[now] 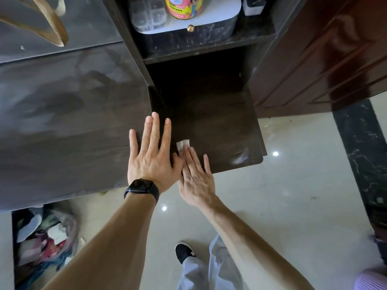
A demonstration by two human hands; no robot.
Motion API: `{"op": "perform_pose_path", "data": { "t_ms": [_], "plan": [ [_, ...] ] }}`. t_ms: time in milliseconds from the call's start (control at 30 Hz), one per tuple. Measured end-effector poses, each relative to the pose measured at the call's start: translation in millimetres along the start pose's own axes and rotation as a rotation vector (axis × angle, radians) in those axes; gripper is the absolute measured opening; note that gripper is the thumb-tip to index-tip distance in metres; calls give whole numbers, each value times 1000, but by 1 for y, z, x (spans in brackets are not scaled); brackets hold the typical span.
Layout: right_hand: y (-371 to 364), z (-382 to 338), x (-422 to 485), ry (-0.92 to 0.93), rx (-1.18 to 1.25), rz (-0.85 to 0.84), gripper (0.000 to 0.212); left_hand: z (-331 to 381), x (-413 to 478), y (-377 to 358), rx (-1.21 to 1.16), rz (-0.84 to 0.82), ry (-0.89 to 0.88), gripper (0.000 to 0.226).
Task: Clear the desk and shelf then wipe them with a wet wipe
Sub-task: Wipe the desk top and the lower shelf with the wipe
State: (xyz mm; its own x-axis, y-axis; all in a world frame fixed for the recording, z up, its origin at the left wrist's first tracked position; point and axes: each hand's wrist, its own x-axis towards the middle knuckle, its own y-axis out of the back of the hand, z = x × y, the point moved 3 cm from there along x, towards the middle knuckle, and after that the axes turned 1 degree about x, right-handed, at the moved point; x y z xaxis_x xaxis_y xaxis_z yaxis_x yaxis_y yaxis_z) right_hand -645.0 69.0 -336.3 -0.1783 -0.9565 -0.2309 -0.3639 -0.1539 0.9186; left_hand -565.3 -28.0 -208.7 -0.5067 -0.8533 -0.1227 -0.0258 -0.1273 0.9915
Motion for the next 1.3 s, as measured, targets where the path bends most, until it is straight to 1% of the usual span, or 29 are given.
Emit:
{"op": "perform_pose_path", "data": {
  "t_ms": [33,67,167,200,267,333,367,500,533,567,600,700,733,767,833,933,1033,1067,1100,1133,1200,1233,1300],
  "plan": [
    [3,16,0,-36,-20,9,64,0,0,0,1,-5,-3,78],
    [8,36,-3,-124,-41,21,65,0,-1,-1,2,-11,-5,79],
    [24,108,-22,-487,-34,60,67,0,-1,0,0,-8,-3,81],
    [30,125,-29,-577,-9,57,67,0,-1,0,0,-9,-4,80],
    [37,137,-35,-673,18,71,69,0,-1,0,-4,-8,-6,80],
    [36,122,-27,-667,39,106,70,0,-2,1,-12,-9,-2,80],
    [34,106,-21,-601,35,112,70,1,-2,0,-11,-10,-1,80],
    [12,36,-8,-108,1,36,66,1,-2,-1,-3,-2,-2,81],
    [10,35,-6,-45,-19,42,64,1,-2,-2,-3,0,-1,81],
    [11,42,-4,-37,-36,63,63,1,-1,-2,-7,1,-3,82],
    [13,55,-3,-95,-50,88,63,1,-1,-1,-11,2,-6,82],
    [23,108,-13,-472,-21,189,62,1,-1,0,-11,0,-5,81],
    [28,121,-20,-559,7,212,62,1,-1,0,-7,-3,-6,81],
    [31,129,-25,-596,27,246,60,1,-1,0,-2,-7,-5,81],
    [35,131,-29,-605,66,323,55,0,0,1,-3,-13,-1,81],
    [33,125,-28,-673,152,378,50,0,0,2,-21,-21,-2,81],
    [39,121,-34,-730,208,424,65,1,-1,3,-20,-26,1,81],
    [41,123,-40,-732,216,408,67,1,-1,3,-24,-23,-1,81],
    [40,127,-49,-738,240,374,64,1,-1,4,-32,-20,-3,81],
    [39,132,-59,-758,285,339,58,1,-1,4,-40,-19,-7,81],
    [37,147,-87,-841,419,322,43,1,-1,5,-41,-21,-6,81],
    [37,152,-101,-885,497,316,40,1,-1,5,-39,-20,-4,81],
    [45,157,-120,-897,619,296,32,1,-1,4,-33,-19,0,81]
  ]
}}
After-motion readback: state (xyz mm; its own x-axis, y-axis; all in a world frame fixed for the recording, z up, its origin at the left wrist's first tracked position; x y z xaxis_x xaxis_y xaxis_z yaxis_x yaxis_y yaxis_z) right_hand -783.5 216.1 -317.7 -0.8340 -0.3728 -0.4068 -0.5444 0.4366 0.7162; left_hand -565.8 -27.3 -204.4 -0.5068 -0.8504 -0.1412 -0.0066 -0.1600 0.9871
